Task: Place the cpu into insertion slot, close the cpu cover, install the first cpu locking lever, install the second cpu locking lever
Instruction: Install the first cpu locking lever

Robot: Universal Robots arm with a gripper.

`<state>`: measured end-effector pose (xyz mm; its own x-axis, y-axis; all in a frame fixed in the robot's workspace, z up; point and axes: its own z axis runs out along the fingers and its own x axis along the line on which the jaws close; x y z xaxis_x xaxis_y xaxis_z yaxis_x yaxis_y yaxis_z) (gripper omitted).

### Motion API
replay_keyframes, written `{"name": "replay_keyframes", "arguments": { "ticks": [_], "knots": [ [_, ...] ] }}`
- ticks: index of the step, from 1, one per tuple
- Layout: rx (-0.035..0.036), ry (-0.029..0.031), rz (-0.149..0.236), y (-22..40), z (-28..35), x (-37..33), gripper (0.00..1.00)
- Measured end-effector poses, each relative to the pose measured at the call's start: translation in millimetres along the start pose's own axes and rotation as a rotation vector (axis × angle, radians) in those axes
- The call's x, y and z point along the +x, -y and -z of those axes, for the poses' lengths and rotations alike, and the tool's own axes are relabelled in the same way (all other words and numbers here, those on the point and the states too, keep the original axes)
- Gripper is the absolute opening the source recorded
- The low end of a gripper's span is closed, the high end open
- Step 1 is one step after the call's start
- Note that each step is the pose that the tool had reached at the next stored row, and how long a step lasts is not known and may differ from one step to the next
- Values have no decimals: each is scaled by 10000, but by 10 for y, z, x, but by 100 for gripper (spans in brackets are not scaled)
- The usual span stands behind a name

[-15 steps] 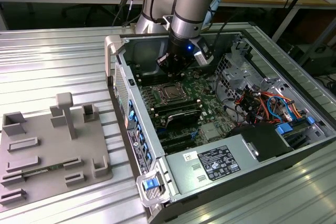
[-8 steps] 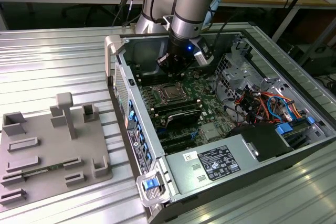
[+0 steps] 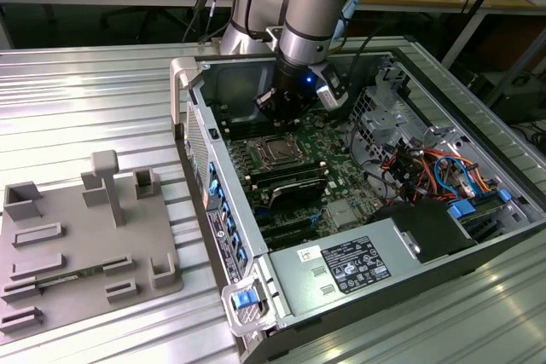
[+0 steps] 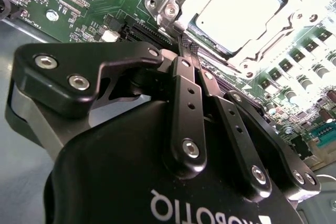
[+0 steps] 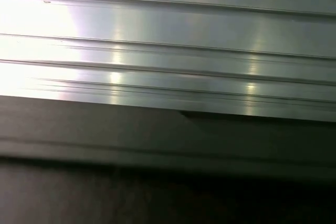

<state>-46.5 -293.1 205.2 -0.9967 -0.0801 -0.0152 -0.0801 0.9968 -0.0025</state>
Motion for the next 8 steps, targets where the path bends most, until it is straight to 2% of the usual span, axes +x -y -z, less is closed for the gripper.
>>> {"name": "replay_keyframes", "arguments": {
  "ticks": [8],
  "knots": [
    [-6, 2, 0, -19, -1, -34, 11]
  ]
}}
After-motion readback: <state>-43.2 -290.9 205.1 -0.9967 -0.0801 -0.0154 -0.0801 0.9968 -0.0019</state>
